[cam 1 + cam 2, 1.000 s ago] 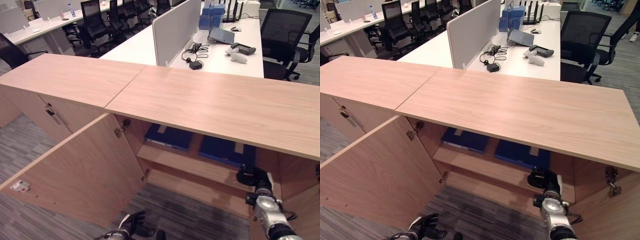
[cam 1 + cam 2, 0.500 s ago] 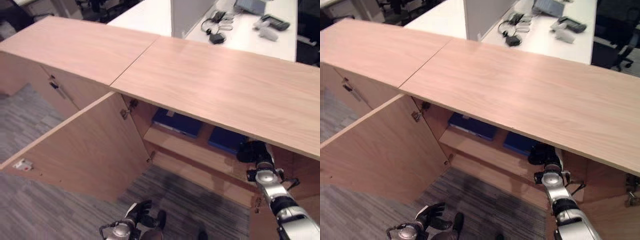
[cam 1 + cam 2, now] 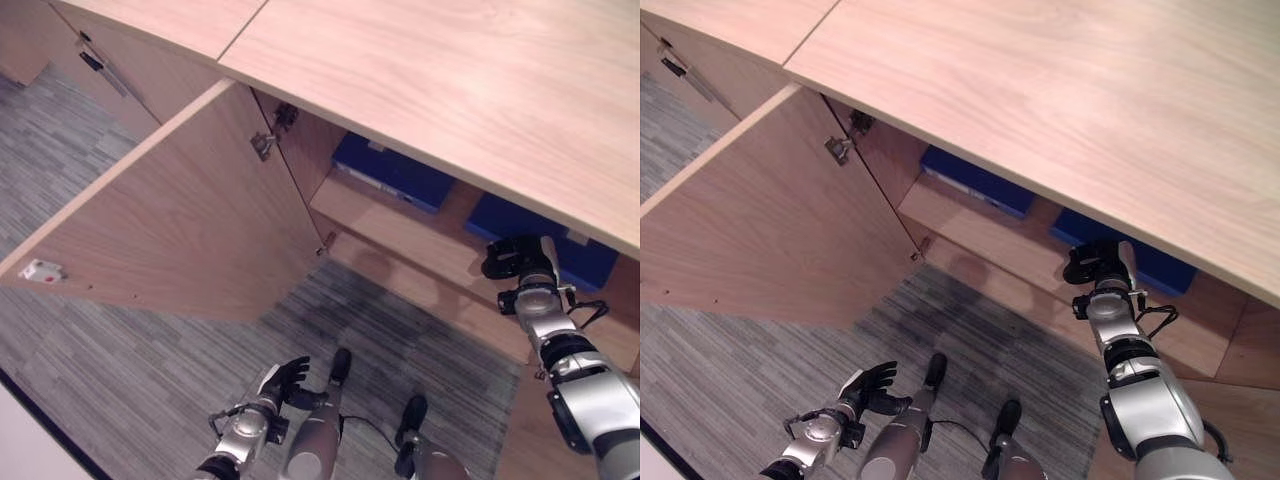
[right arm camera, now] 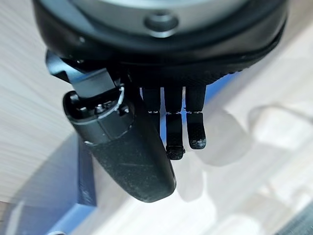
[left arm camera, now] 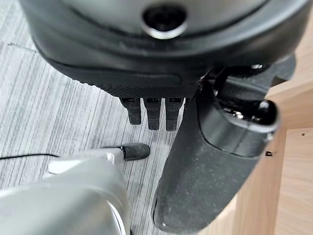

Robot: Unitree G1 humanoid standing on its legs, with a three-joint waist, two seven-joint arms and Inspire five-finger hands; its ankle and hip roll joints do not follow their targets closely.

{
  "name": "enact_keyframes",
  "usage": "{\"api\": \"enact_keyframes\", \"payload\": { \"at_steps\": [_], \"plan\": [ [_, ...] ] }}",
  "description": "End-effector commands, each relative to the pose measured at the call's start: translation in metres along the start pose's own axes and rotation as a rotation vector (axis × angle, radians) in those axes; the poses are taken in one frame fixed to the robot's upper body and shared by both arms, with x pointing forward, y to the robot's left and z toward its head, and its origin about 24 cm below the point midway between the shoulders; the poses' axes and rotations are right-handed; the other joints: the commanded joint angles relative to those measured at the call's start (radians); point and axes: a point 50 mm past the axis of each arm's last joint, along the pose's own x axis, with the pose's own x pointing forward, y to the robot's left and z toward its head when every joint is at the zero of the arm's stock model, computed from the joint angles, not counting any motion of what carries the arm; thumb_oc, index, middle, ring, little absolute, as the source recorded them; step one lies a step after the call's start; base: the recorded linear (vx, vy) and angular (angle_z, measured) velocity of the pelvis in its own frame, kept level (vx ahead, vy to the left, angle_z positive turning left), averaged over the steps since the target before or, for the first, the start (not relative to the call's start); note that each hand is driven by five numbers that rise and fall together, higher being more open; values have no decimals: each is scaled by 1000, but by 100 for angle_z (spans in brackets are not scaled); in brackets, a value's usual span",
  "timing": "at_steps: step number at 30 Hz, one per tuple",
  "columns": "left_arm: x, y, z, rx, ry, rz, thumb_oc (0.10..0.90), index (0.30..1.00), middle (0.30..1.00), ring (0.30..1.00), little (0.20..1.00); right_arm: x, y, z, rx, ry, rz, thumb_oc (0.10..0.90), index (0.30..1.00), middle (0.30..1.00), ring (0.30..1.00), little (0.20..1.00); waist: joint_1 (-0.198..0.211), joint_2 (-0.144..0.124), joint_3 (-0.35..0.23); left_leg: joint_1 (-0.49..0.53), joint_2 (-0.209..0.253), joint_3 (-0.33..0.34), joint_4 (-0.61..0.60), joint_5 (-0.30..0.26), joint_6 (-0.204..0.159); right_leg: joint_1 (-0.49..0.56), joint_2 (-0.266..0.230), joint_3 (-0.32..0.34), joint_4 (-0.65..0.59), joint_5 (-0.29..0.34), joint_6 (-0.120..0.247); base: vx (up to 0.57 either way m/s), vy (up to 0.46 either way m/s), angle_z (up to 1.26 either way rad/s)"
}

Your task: Put the empty folder in the office cabinet

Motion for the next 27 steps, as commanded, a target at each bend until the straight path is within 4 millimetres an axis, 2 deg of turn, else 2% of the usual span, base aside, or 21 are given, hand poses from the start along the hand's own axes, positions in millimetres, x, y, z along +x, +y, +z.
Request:
{"api": "enact_keyframes", "payload": {
  "at_steps": [1, 2, 3, 4, 5, 6, 7, 8, 9, 13, 17, 18, 21, 22, 27],
  "plan": [
    [7, 13, 28, -13, -111, 42, 800, 900, 900, 900, 900, 12, -38, 40, 15, -141, -134, 400, 300, 300, 300, 300, 11, -42, -15, 84, -13, 34, -10, -103, -11, -37, -64, 101, 44, 13, 46, -37, -19, 2],
    [6, 13, 29, -11, -117, 45, 800, 900, 900, 900, 900, 14, -42, 40, 44, -115, -165, 400, 300, 300, 300, 300, 20, -26, 6, 61, -11, 30, -7, -96, -11, -71, -69, 100, 69, 5, 44, -33, -12, -1],
    [6, 13, 29, -11, -117, 45, 800, 900, 900, 900, 900, 14, -43, 40, 44, -115, -165, 400, 300, 300, 300, 300, 20, -26, 5, 59, -11, 30, -7, -96, -11, -73, -69, 100, 70, 4, 44, -51, -15, 3],
    [-19, 29, -19, -24, -21, 36, 800, 900, 900, 900, 900, 15, -66, 32, 53, -101, -214, 400, 300, 300, 300, 300, 41, -12, 9, 50, -14, 26, -6, -93, -9, -79, -73, 95, 77, 1, 44, 0, 0, 0],
    [-30, 42, -26, -25, -22, 65, 800, 900, 900, 900, 900, 14, -78, 29, 42, -102, -244, 400, 300, 300, 300, 300, 52, 3, 14, 45, -17, 18, -5, -89, -9, -85, -76, 90, 83, 1, 46, 0, 0, 0],
    [-30, 42, -26, -25, -21, 66, 800, 900, 900, 900, 900, 14, -77, 29, 42, -102, -243, 400, 300, 300, 300, 300, 52, 2, 15, 48, -18, 19, -3, -94, -10, -83, -76, 91, 88, -6, 46, 0, 0, 0],
    [-26, 42, -7, -29, -95, 37, 800, 900, 900, 900, 900, 15, -82, 30, 53, -91, -276, 400, 300, 300, 300, 300, 63, 22, 25, 36, -23, 10, -1, -89, -11, -101, -84, 80, 105, -11, 47, -15, -10, 4],
    [-26, 42, -7, -29, -96, 37, 800, 900, 900, 900, 900, 15, -83, 30, 53, -92, -277, 400, 300, 300, 300, 300, 62, 23, 26, 35, -23, 10, -1, -89, -11, -101, -84, 80, 106, -11, 47, -55, 6, 18],
    [-41, 51, -30, 13, -35, 35, 800, 900, 900, 900, 900, 15, -108, 24, 66, -67, -335, 400, 300, 300, 300, 300, 79, 45, 35, 22, -28, 1, -3, -83, -11, -125, -87, 74, 122, -19, 46, -30, 10, 26],
    [-32, 40, -14, 45, -84, 3, 800, 900, 900, 900, 900, 15, -118, 28, 73, -74, -371, 400, 300, 300, 300, 300, 82, 53, 40, 10, -34, 1, -5, -84, -13, -144, -90, 74, 130, -23, 46, -9, 3, 16],
    [-33, 34, -7, 34, -126, -26, 800, 900, 900, 900, 900, 14, -143, 33, 89, -82, -444, 400, 300, 300, 300, 300, 81, 67, 44, 3, -40, -4, -10, -83, -15, -157, -95, 71, 134, -26, 49, 1, 4, 7],
    [-32, 34, -6, 34, -126, -26, 800, 900, 900, 900, 900, 14, -143, 33, 89, -82, -444, 400, 300, 300, 300, 300, 81, 67, 44, 3, -40, -4, -10, -83, -15, -157, -95, 71, 134, -26, 49, 0, 14, 4],
    [-32, 31, -4, 20, -135, -59, 800, 900, 900, 900, 900, 11, -175, 48, 96, -111, -525, 400, 300, 300, 300, 300, 76, 71, 40, -3, -48, -2, -10, -87, -18, -166, -96, 70, 130, -24, 49, 4, 14, 2],
    [-32, 31, -4, 20, -136, -59, 800, 900, 900, 900, 900, 11, -175, 49, 96, -112, -525, 400, 300, 300, 300, 300, 76, 72, 40, -3, -48, -2, -10, -87, -18, -166, -96, 70, 130, -24, 49, 0, 0, 0],
    [-34, 33, -8, 15, -124, -63, 800, 900, 900, 900, 900, 4, -208, 79, 89, -199, -603, 400, 300, 300, 300, 300, 70, 63, 30, 2, -51, -5, -10, -91, -20, -162, -95, 72, 127, -24, 49, 2, 1, -1]
  ]
}}
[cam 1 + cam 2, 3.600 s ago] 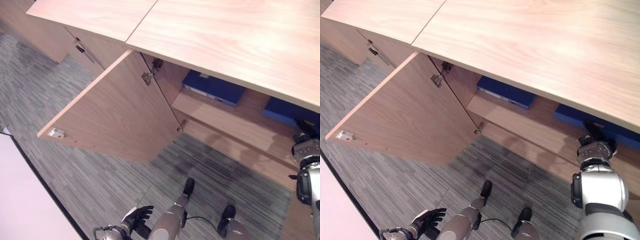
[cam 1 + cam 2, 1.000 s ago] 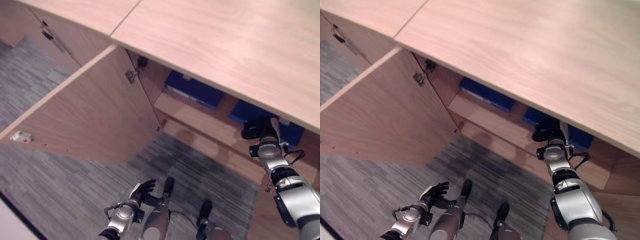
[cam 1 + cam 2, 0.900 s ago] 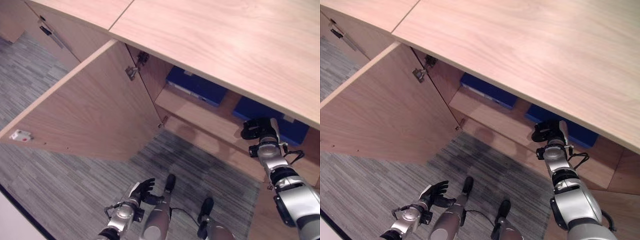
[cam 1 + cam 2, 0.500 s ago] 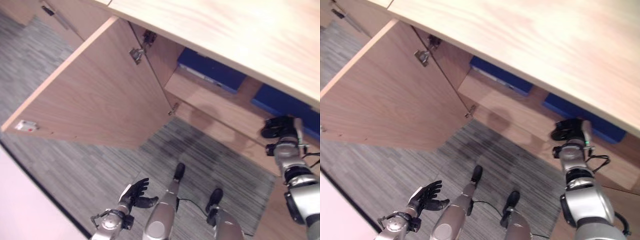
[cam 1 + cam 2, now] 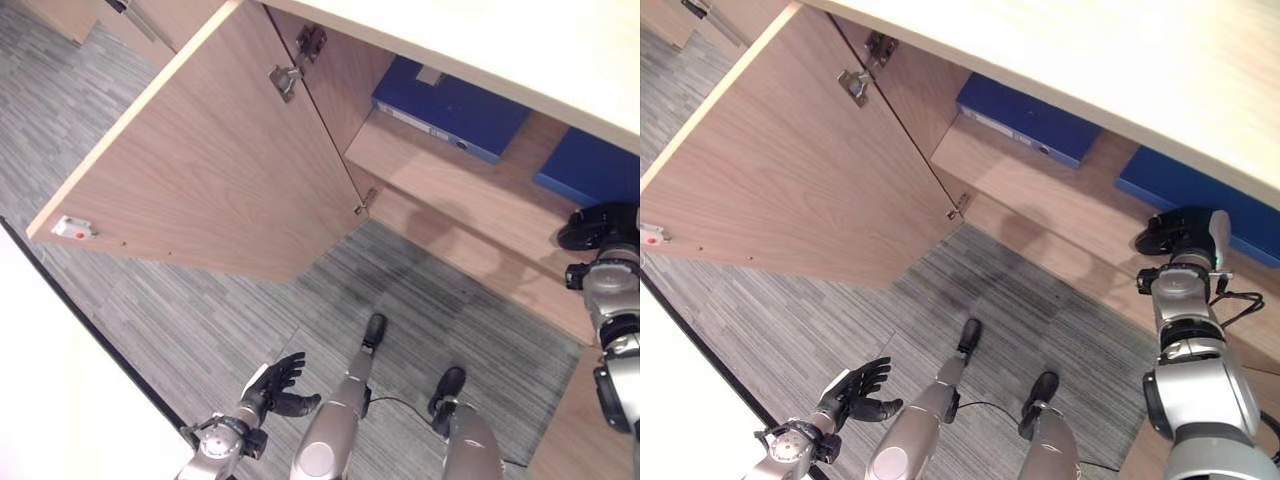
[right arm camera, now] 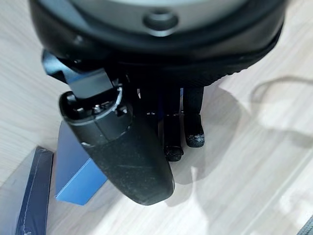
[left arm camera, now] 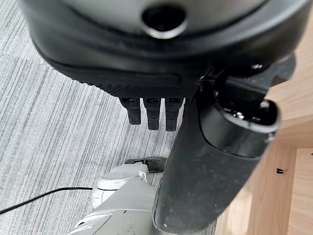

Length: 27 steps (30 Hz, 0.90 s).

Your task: Put the empty folder in the office cabinet

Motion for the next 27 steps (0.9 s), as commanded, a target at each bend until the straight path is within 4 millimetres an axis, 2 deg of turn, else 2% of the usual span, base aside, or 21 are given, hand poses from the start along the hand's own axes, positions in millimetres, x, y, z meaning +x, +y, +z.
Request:
{"api": "enact_keyframes", "payload": {
  "at_steps": [1, 3, 4, 9, 12, 14, 15, 17, 18, 21, 23, 24, 25, 27],
  "plan": [
    [-1, 13, 1, 17, -5, 19, 800, 900, 900, 900, 900, 19, -103, 72, 49, -202, -315, 400, 300, 300, 300, 300, 6, -38, -7, 130, -15, 18, -9, -27, -17, 88, -3, 83, -179, 84, 87, 0, 0, 0],
    [-2, 14, -1, 17, -1, 22, 800, 900, 900, 900, 900, 19, -108, 79, 48, -222, -326, 400, 300, 300, 300, 300, 4, -41, -11, 132, -15, 18, -9, -27, -17, 89, -3, 83, -179, 83, 87, 0, 0, 0],
    [-3, 17, -2, 16, 6, 26, 800, 900, 900, 900, 900, 18, -117, 92, 54, -260, -348, 400, 300, 300, 300, 300, 3, -49, -14, 134, -14, 18, -9, -29, -19, 93, -2, 85, -184, 86, 88, 0, 0, 0],
    [-4, 21, -3, 22, 17, 29, 800, 900, 900, 900, 900, 15, -134, 125, 72, -350, -383, 400, 300, 300, 300, 300, 0, -65, -24, 137, -18, 21, -9, -30, -22, 102, -1, 87, -198, 94, 91, -3, 5, -6],
    [-3, 21, -3, 13, 17, 32, 800, 900, 900, 900, 900, 14, -125, 128, 126, -380, -354, 400, 300, 300, 300, 300, -6, -74, -29, 146, -15, 24, -9, -32, -23, 119, 1, 90, -206, 98, 93, 6, 4, -1],
    [-2, 21, -5, -3, 23, 43, 800, 900, 900, 900, 900, 14, -108, 119, 177, -375, -306, 400, 300, 300, 300, 300, -12, -82, -36, 158, -13, 28, -9, -36, -22, 138, 3, 91, -214, 98, 91, 30, 6, -7],
    [-3, 21, -5, -1, 24, 44, 800, 900, 900, 900, 900, 14, -108, 118, 178, -372, -306, 400, 300, 300, 300, 300, -11, -84, -36, 159, -13, 28, -9, -36, -22, 140, 3, 90, -215, 98, 91, 35, 3, 1],
    [-2, 21, -7, -7, 33, 52, 800, 900, 900, 900, 900, 13, -91, 103, 241, -350, -266, 400, 300, 300, 300, 300, -13, -94, -45, 173, -12, 30, -9, -40, -21, 164, 5, 89, -225, 100, 93, 34, 1, 6],
    [-2, 21, -12, -17, 56, 72, 800, 900, 900, 900, 900, 9, -63, 76, 340, -285, -212, 400, 300, 300, 300, 300, -21, -111, -59, 191, -9, 31, -9, -41, -19, 198, 8, 86, -250, 113, 96, 57, -9, 10],
    [-3, 24, -19, -58, 88, 121, 800, 900, 900, 900, 900, -5, -19, 38, 406, -212, -107, 400, 300, 300, 300, 300, -36, -133, -78, 220, -5, 34, -9, -52, -17, 241, 13, 83, -280, 122, 100, 72, -8, 8],
    [-7, 28, -25, -68, 108, 148, 800, 900, 900, 900, 900, -21, 8, 16, 403, -190, -31, 400, 300, 300, 300, 300, -47, -153, -91, 244, -2, 39, -9, -61, -15, 276, 14, 83, -303, 129, 102, 84, 10, 2],
    [-10, 30, -29, -70, 124, 161, 800, 900, 900, 900, 900, -32, 19, -3, 391, -161, -7, 400, 300, 300, 300, 300, -52, -162, -101, 263, -1, 41, -9, -66, -12, 298, 17, 83, -314, 132, 102, 138, 33, 0],
    [-14, 34, -35, -73, 152, 186, 800, 900, 900, 900, 900, -54, 40, -29, 369, -120, 62, 400, 300, 300, 300, 300, -64, -178, -119, 295, 3, 49, -9, -77, -10, 331, 20, 87, -327, 134, 102, 146, 41, 1],
    [-18, 36, -42, -73, 177, 199, 800, 900, 900, 900, 900, -71, 49, -52, 331, -85, 104, 400, 300, 300, 300, 300, -75, -189, -140, 324, 5, 57, -9, -87, -8, 363, 21, 88, -340, 135, 102, 126, 41, 7]
  ]
}}
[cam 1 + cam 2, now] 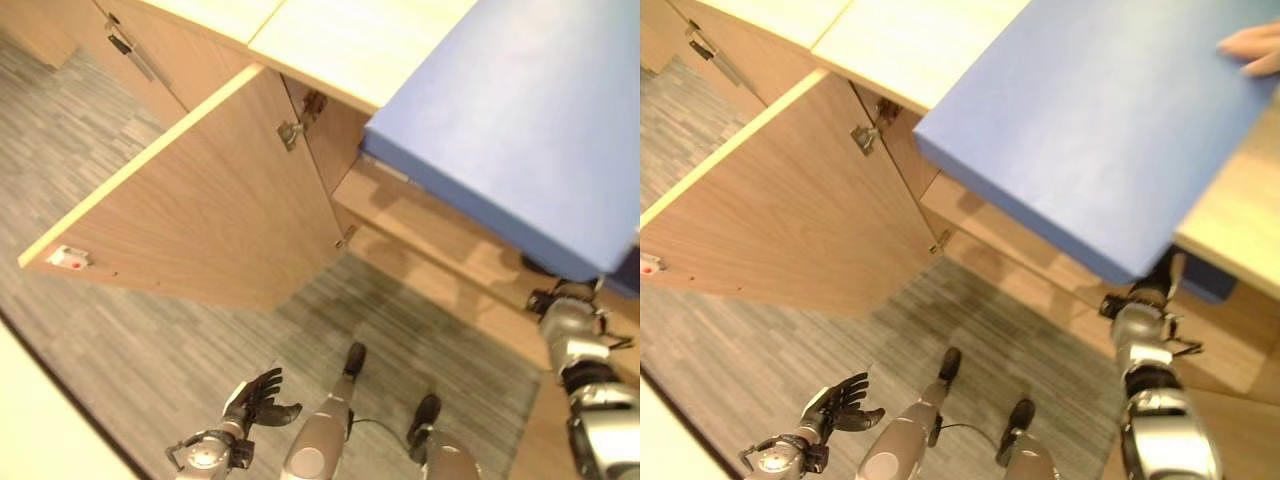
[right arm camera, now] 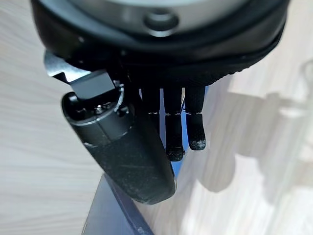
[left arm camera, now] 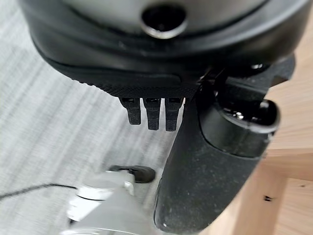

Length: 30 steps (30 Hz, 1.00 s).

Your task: Put the empty folder in the office cabinet

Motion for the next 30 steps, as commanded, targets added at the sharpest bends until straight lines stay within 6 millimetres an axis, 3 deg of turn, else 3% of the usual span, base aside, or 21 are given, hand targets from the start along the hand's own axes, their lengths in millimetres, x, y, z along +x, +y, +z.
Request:
{"api": "enact_keyframes", "payload": {
  "at_steps": [1, 4, 5, 6, 7, 12, 22, 30],
  "plan": [
    [-5, 14, -8, 44, 24, 52, 800, 900, 900, 900, 900, -5, -15, 17, -87, -177, 12, 400, 300, 300, 300, 300, -13, -42, -92, 141, 21, 66, -8, -143, -41, 78, -8, 104, -143, 108, 54, 93, 41, -1],
    [-9, 12, -17, 51, 56, 52, 800, 900, 900, 900, 900, -29, -10, -22, -79, -78, 59, 400, 300, 300, 300, 300, -31, -63, -125, 185, 24, 85, -8, -159, -37, 119, -3, 118, -166, 115, 56, 84, 28, -14],
    [-10, 12, -20, 51, 66, 54, 800, 900, 900, 900, 900, -36, -9, -32, -75, -51, 73, 450, 375, 375, 375, 375, -38, -68, -136, 199, 25, 92, -8, -164, -36, 133, -2, 125, -175, 118, 58, 76, 26, -25],
    [-10, 10, -23, 48, 74, 51, 800, 900, 900, 900, 900, -42, -7, -41, -74, -21, 90, 546, 519, 519, 519, 519, -43, -71, -145, 209, 25, 97, -8, -167, -36, 141, -1, 128, -180, 120, 58, 60, 33, -18],
    [-12, 11, -26, 47, 85, 55, 800, 900, 900, 900, 900, -48, -7, -48, -72, 1, 103, 800, 900, 900, 900, 900, -48, -74, -155, 221, 27, 103, -8, -171, -34, 148, 0, 135, -186, 123, 59, 59, 31, -25],
    [-18, 11, -40, 43, 132, 65, 800, 900, 900, 900, 900, -73, -7, -83, -70, 129, 157, 800, 900, 900, 900, 900, -67, -82, -192, 268, 33, 134, -8, -190, -30, 185, -3, 160, -209, 133, 64, 35, 22, -20],
    [-25, 12, -54, 22, 181, 99, 800, 900, 900, 900, 900, -93, -13, -111, -124, 243, 191, 800, 900, 900, 900, 900, -85, -76, -223, 324, 40, 163, -8, -203, -28, 222, -2, 188, -218, 138, 63, -10, -1, -18],
    [-18, 17, -23, 32, 17, 160, 800, 900, 900, 900, 900, -127, -22, -153, -205, 426, 206, 800, 900, 900, 900, 900, -94, -74, -244, 364, 47, 171, -8, -206, -24, 255, 3, 196, -213, 128, 58, -12, -9, -5]
  ]
}}
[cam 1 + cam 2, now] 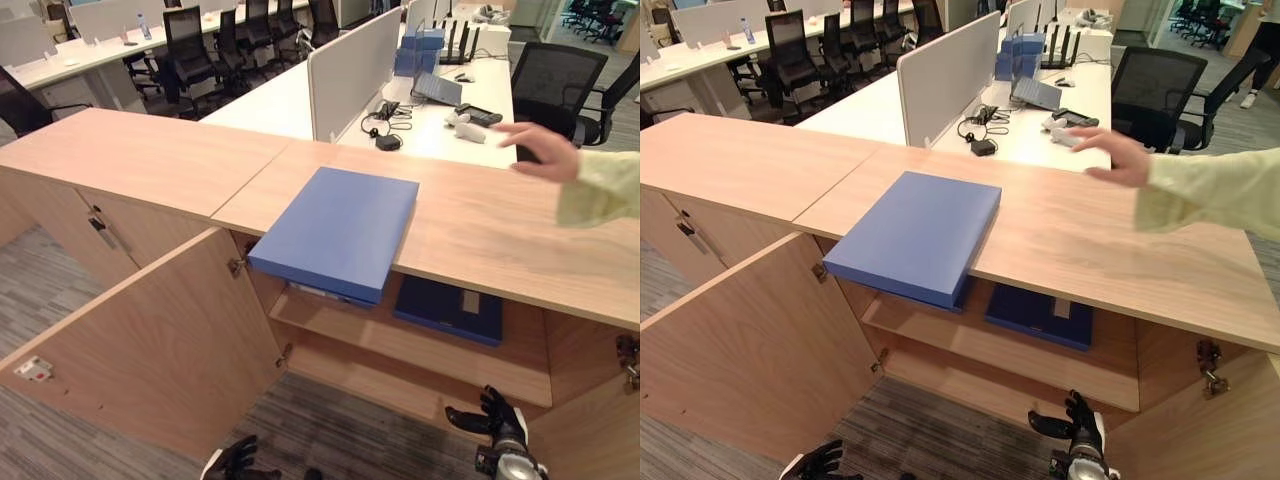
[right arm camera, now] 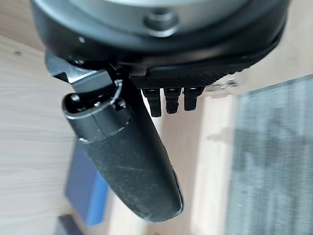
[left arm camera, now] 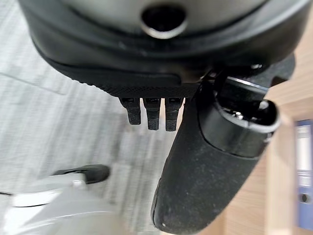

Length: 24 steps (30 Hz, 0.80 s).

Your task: Put the empty folder in the office cabinet

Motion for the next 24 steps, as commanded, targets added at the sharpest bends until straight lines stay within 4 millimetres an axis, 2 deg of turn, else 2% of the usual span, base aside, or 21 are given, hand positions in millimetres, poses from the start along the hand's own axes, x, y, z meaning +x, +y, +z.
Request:
{"api": "enact_keyframes", "payload": {
  "at_steps": [1, 2, 4, 5, 8, 9, 10, 14, 15, 18, 19, 20, 22, 23, 24],
  "plan": [
    [9, 16, 56, 23, -241, 79, 800, 900, 900, 900, 900, 5, 3, 27, -36, -133, 15, 800, 900, 900, 900, 900, 25, -22, 8, 103, 12, 25, -2, -109, -28, -45, -38, 57, 49, 21, 58, 0, -10, -5],
    [8, 16, 61, 32, -267, 81, 800, 900, 900, 900, 900, 4, 4, 22, -41, -117, 14, 800, 900, 900, 900, 900, 24, -22, 7, 106, 12, 24, -2, -109, -28, -41, -38, 55, 49, 20, 58, 0, 0, 0],
    [1, 22, 89, 108, -416, 152, 800, 900, 900, 900, 900, -1, 6, 5, -47, -66, 5, 800, 900, 900, 900, 900, 30, -27, 4, 105, 13, 17, -2, -96, -27, -41, -38, 55, 52, 25, 56, -50, -25, 1],
    [-5, 24, 106, 244, -513, 209, 800, 900, 900, 900, 900, -2, 7, 0, -59, -53, -7, 800, 900, 900, 900, 900, 36, -33, 4, 107, 14, 13, -2, -96, -29, -37, -36, 51, 53, 22, 56, -54, -25, 1],
    [-10, 28, 114, 319, -574, 292, 800, 900, 900, 900, 900, -5, 9, -6, -59, -49, -18, 800, 900, 900, 900, 900, 46, -41, 1, 107, 15, 10, -2, -95, -30, -36, -37, 46, 54, 21, 57, 13, -14, 0],
    [-13, 30, 116, 312, -600, 328, 800, 900, 900, 900, 900, -7, 10, -9, -63, -42, -21, 800, 900, 900, 900, 900, 53, -45, -1, 115, 17, 8, -2, -107, -31, -25, -35, 44, 52, 11, 57, 16, -40, 0],
    [-17, 31, 120, 303, -631, 363, 800, 900, 900, 900, 900, -8, 11, -11, -63, -43, -21, 800, 900, 900, 900, 900, 59, -50, -2, 108, 15, 7, -2, -95, -31, -30, -36, 40, 53, 19, 57, 35, -50, 1],
    [-55, 45, 153, 247, -904, 616, 800, 900, 900, 900, 900, -13, 16, -22, -72, -10, -37, 800, 900, 900, 900, 900, 93, -69, -13, 116, 17, -13, -2, -105, -35, -4, -32, 19, 45, 6, 54, 45, -57, 14],
    [-61, 49, 159, 258, -947, 670, 800, 900, 900, 900, 900, -14, 18, -23, -71, -7, -34, 800, 900, 900, 900, 900, 97, -70, -12, 110, 16, -15, -2, -94, -34, -9, -33, 15, 47, 15, 53, 19, -44, 22],
    [-75, 60, 169, 306, -1016, 822, 800, 900, 900, 900, 900, -15, 21, -27, -69, 16, -40, 800, 900, 900, 900, 900, 110, -71, -15, 117, 17, -22, -2, -107, -36, 0, -30, 12, 43, 6, 53, 33, -36, 10],
    [-86, 66, 178, 315, -1073, 909, 800, 900, 900, 900, 900, -14, 23, -27, -65, 22, -39, 800, 900, 900, 900, 900, 116, -71, -17, 115, 17, -26, -2, -106, -38, -1, -30, 9, 42, 6, 52, 0, 0, 0],
    [-87, 66, 178, 316, -1072, 912, 800, 900, 900, 900, 900, -14, 23, -27, -65, 22, -38, 800, 900, 900, 900, 900, 114, -71, -17, 115, 17, -26, -2, -106, -38, -1, -30, 9, 42, 6, 52, 0, 0, 0],
    [-97, 69, 190, 368, -1148, 977, 800, 900, 900, 900, 900, -13, 25, -26, -75, 21, -30, 800, 900, 900, 900, 900, 118, -70, -18, 112, 17, -27, -2, -106, -39, -1, -29, 5, 42, 5, 51, 5, -15, 2],
    [-110, 70, 203, 407, -1233, 1037, 800, 900, 900, 900, 900, -13, 27, -23, -86, 9, -16, 800, 900, 900, 900, 900, 118, -68, -19, 112, 17, -27, -2, -107, -40, -1, -29, 3, 42, 4, 50, 7, -23, 3],
    [-110, 70, 203, 409, -1234, 1039, 800, 900, 900, 900, 900, -13, 28, -23, -86, 8, -15, 800, 900, 900, 900, 900, 118, -68, -18, 112, 17, -27, -2, -107, -40, -1, -29, 3, 43, 4, 50, 12, -26, 3]
  ]
}}
